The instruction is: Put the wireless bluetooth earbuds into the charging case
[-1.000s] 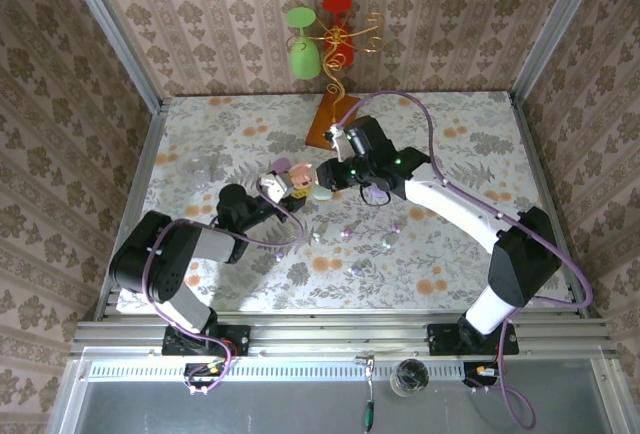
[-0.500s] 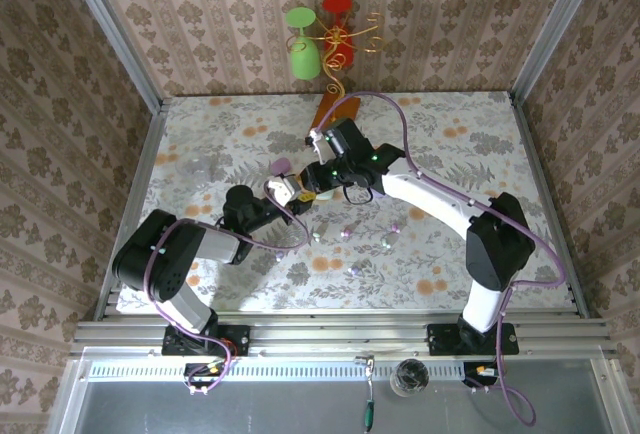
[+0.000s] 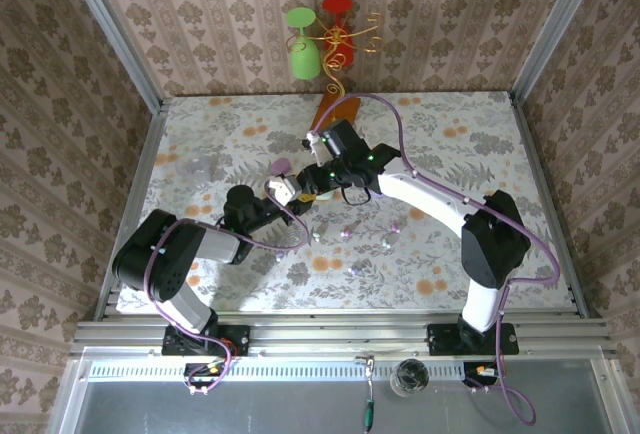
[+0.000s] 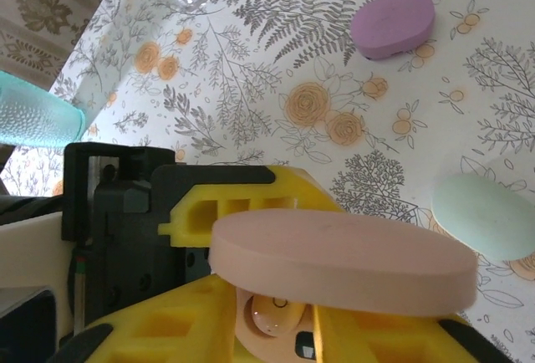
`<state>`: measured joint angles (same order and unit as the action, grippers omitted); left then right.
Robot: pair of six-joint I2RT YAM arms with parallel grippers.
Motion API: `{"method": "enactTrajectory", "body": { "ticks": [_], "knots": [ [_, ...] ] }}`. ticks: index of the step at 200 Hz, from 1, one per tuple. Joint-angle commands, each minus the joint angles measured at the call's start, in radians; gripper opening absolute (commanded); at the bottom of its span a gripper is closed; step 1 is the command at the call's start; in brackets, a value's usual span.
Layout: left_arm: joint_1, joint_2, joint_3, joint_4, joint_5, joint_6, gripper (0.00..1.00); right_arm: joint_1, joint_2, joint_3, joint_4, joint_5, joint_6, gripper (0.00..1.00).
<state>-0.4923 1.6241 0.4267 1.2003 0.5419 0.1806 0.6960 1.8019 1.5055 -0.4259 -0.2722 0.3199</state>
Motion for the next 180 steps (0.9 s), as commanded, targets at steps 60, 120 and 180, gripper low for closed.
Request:
{"method": "enactTrajectory", "body": {
  "ticks": [60, 120, 180],
  "knots": [
    [0.020, 0.008, 0.003, 0.068, 0.036, -0.005, 0.37, -0.027, -0.180, -0.146, 0.132, -0.024, 0.004, 0.39],
    [0.019, 0.022, -0.016, 0.058, 0.049, 0.062, 0.37, -0.057, -0.199, -0.124, 0.157, -0.024, 0.022, 0.34],
    [-0.012, 0.003, -0.023, 0.026, 0.066, 0.148, 0.38, -0.062, -0.057, 0.027, 0.038, -0.041, -0.002, 0.28]
  ]
}}
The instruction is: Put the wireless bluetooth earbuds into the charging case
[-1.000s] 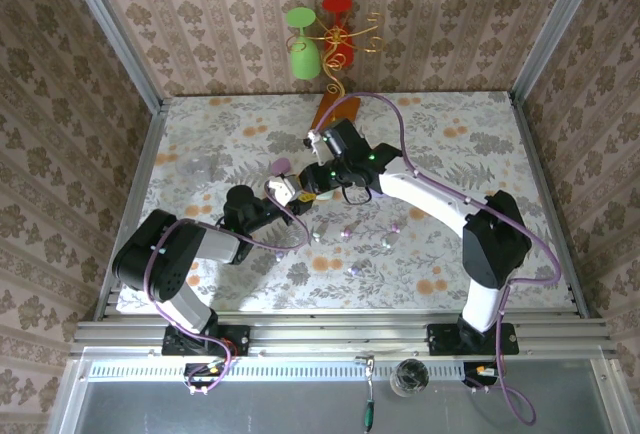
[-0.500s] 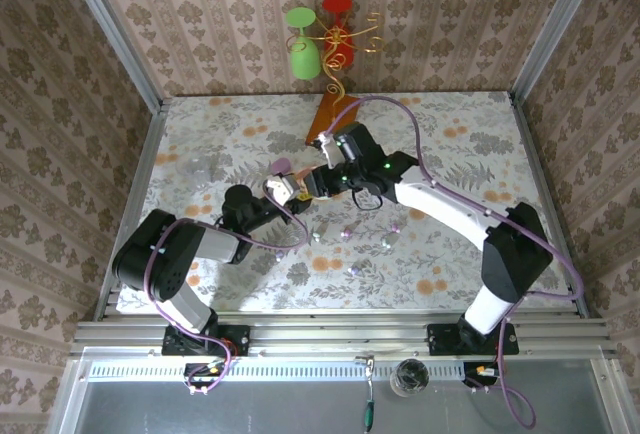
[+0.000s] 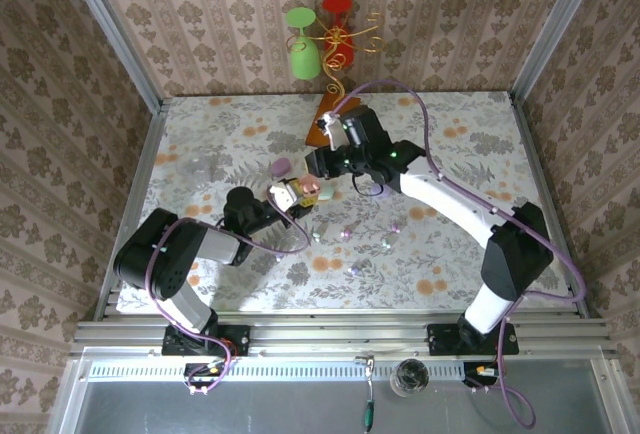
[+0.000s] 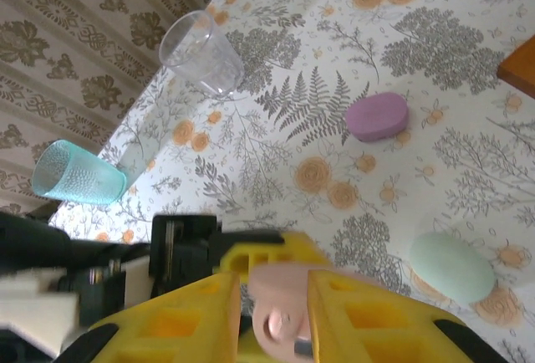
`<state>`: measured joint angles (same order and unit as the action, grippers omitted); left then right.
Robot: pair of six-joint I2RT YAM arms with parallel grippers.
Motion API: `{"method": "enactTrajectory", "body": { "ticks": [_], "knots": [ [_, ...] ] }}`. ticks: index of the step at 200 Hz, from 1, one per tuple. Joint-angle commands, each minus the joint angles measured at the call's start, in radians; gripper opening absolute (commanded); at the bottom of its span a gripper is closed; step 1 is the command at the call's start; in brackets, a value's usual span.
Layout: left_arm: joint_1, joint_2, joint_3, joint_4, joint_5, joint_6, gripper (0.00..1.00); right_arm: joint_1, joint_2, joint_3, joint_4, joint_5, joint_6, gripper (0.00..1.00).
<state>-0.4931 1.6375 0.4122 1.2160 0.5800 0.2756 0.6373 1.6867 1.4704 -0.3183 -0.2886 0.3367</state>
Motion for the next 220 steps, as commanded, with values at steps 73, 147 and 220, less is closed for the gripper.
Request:
{"method": "enactTrajectory", "body": {
  "ticks": [73, 147, 220],
  "knots": [
    [-0.007, -0.008, 0.016, 0.054, -0.004, -0.100, 0.37, -0.007, 0.021, -0.018, -0.079, -0.035, -0.013, 0.29],
    [-0.005, -0.041, 0.050, 0.070, 0.079, -0.229, 0.37, -0.123, -0.159, -0.300, 0.243, -0.276, 0.288, 0.67],
    [-0.030, -0.079, 0.124, 0.076, 0.147, -0.374, 0.37, -0.177, -0.117, -0.503, 0.780, -0.568, 0.728, 0.68]
  ]
}}
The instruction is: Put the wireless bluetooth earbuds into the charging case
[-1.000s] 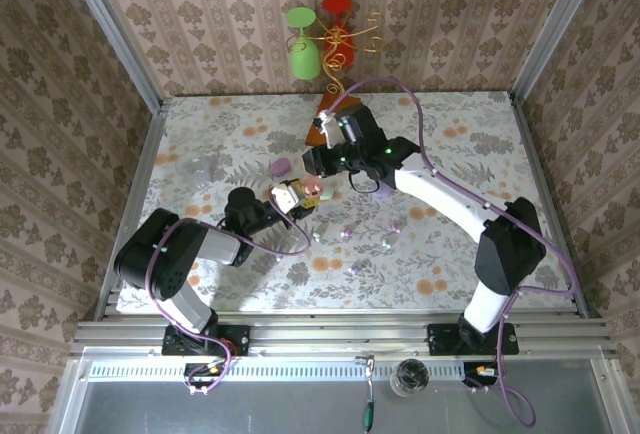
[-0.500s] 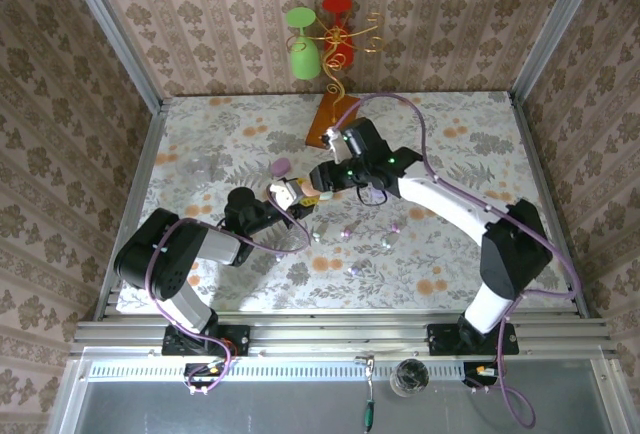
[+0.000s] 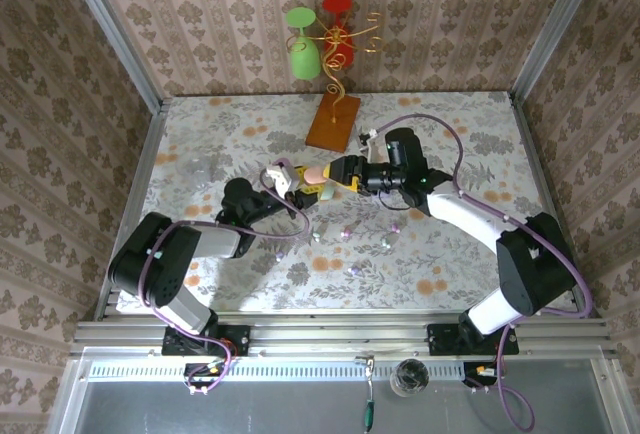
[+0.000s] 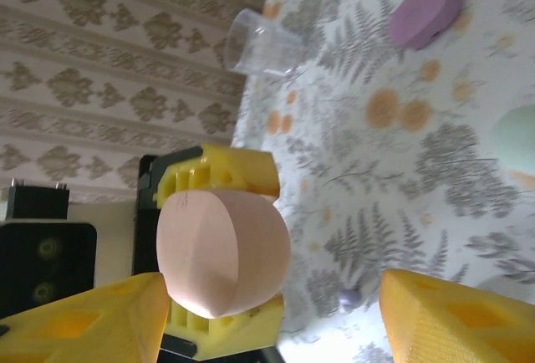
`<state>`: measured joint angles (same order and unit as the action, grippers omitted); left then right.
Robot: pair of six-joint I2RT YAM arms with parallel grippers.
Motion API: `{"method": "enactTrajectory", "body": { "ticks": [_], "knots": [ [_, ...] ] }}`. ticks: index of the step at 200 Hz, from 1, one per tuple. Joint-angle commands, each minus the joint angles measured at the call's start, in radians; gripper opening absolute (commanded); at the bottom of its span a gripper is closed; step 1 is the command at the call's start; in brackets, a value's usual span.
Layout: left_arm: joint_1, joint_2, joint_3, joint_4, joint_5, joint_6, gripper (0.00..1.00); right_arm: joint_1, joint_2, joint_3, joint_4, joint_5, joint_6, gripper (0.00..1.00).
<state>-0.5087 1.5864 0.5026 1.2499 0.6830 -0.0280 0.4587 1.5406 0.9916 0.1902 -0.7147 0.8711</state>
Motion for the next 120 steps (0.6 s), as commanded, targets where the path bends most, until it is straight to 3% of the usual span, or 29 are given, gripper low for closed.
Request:
{"method": "enactTrajectory", "body": {
  "ticks": [1, 32, 54, 99, 120],
  "knots": [
    [-0.015, -0.028, 0.034, 0.042, 0.045, -0.069, 0.37, 0.001, 0.030, -0.026, 0.281, -0.144, 0.198, 0.68],
    [-0.025, -0.025, 0.046, 0.043, 0.051, -0.075, 0.37, 0.000, 0.098, -0.061, 0.531, -0.183, 0.380, 0.62],
    [-0.027, -0.027, 0.047, 0.042, 0.044, -0.076, 0.37, -0.002, 0.137, -0.072, 0.650, -0.193, 0.470, 0.49],
    [-0.025, -0.019, 0.043, 0.040, 0.027, -0.060, 0.37, -0.013, 0.147, -0.092, 0.657, -0.181, 0.482, 0.24],
    [-0.025, -0.009, 0.044, 0.040, 0.025, -0.055, 0.39, -0.017, 0.146, -0.090, 0.644, -0.180, 0.470, 0.18]
  ]
}}
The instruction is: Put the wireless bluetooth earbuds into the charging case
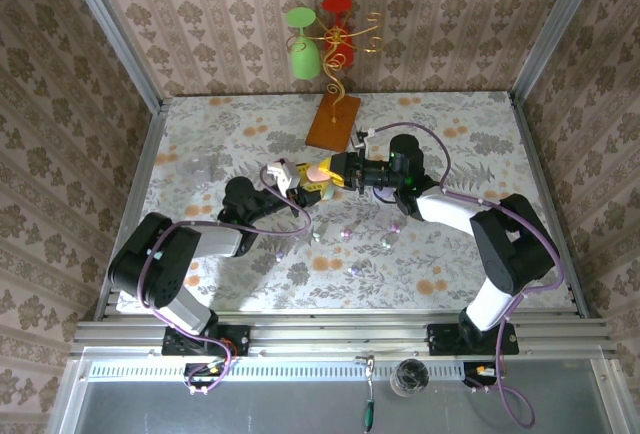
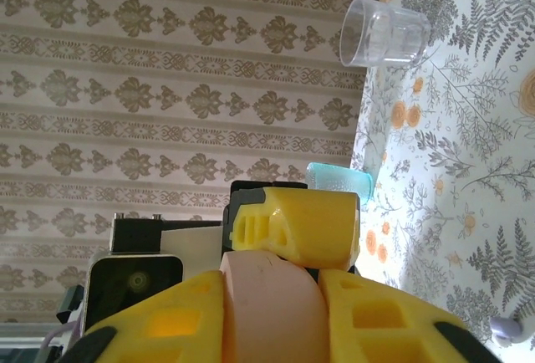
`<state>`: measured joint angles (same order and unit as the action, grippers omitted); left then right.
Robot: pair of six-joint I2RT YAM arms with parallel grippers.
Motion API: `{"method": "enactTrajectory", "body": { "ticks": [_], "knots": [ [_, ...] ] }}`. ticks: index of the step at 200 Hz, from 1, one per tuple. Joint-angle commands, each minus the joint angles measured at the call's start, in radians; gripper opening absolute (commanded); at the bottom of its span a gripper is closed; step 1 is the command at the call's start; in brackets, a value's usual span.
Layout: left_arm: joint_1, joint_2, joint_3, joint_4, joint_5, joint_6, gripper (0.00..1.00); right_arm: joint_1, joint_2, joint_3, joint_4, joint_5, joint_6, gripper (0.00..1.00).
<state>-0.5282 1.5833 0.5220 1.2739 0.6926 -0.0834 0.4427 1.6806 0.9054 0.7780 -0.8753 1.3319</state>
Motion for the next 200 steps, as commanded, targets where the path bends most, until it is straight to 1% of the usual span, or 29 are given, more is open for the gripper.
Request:
{"method": "enactTrajectory", "body": {
  "ticks": [1, 8, 11, 14, 21, 39, 63, 68, 70, 73, 90, 115, 151, 159, 162, 168, 200],
  "knots": [
    [-0.006, -0.006, 0.024, 0.016, 0.015, -0.001, 0.40, -0.001, 0.005, -0.004, 0.055, -0.018, 0.008, 0.18],
    [-0.006, -0.005, 0.024, 0.016, 0.013, 0.003, 0.43, -0.002, 0.004, -0.001, 0.043, -0.017, -0.006, 0.17],
    [-0.005, -0.004, 0.023, 0.016, 0.013, 0.003, 0.46, -0.003, 0.003, -0.001, 0.035, -0.015, -0.014, 0.17],
    [-0.004, -0.003, 0.023, 0.015, 0.012, 0.002, 0.52, -0.004, 0.002, 0.001, 0.026, -0.013, -0.023, 0.17],
    [0.000, -0.004, 0.020, 0.014, 0.013, 0.000, 0.60, -0.008, -0.001, 0.003, -0.004, -0.006, -0.049, 0.17],
    [0.026, -0.013, 0.005, 0.006, 0.019, -0.001, 0.74, -0.025, -0.010, -0.002, -0.079, 0.034, -0.108, 0.17],
    [0.065, -0.054, -0.025, -0.048, 0.023, 0.021, 0.87, -0.066, -0.009, -0.006, -0.204, 0.115, -0.191, 0.16],
    [0.065, -0.067, -0.031, -0.070, 0.020, 0.038, 0.89, -0.074, -0.005, 0.000, -0.235, 0.129, -0.217, 0.16],
    [0.088, -0.074, -0.033, -0.082, 0.019, 0.045, 0.90, -0.077, -0.001, 0.004, -0.250, 0.136, -0.229, 0.16],
    [0.096, -0.080, -0.037, -0.099, 0.014, 0.057, 0.91, -0.081, 0.002, 0.011, -0.275, 0.143, -0.247, 0.16],
    [0.106, -0.138, -0.046, -0.217, -0.015, 0.141, 1.00, -0.091, 0.032, 0.070, -0.440, 0.218, -0.377, 0.16],
    [0.103, -0.211, -0.040, -0.415, -0.042, 0.265, 1.00, -0.099, 0.113, 0.170, -0.539, 0.290, -0.468, 0.16],
    [0.092, -0.266, -0.028, -0.584, -0.043, 0.350, 1.00, -0.101, 0.255, 0.308, -0.599, 0.339, -0.508, 0.17],
    [0.091, -0.274, -0.025, -0.608, -0.043, 0.361, 1.00, -0.101, 0.283, 0.328, -0.594, 0.346, -0.509, 0.17],
    [0.091, -0.275, -0.025, -0.616, -0.070, 0.365, 1.00, -0.099, 0.288, 0.336, -0.593, 0.351, -0.510, 0.17],
    [0.090, -0.279, -0.025, -0.624, -0.076, 0.369, 1.00, -0.101, 0.308, 0.353, -0.600, 0.360, -0.514, 0.17],
    [0.091, -0.293, -0.025, -0.648, -0.080, 0.380, 1.00, -0.101, 0.389, 0.438, -0.678, 0.433, -0.557, 0.18]
  ]
}}
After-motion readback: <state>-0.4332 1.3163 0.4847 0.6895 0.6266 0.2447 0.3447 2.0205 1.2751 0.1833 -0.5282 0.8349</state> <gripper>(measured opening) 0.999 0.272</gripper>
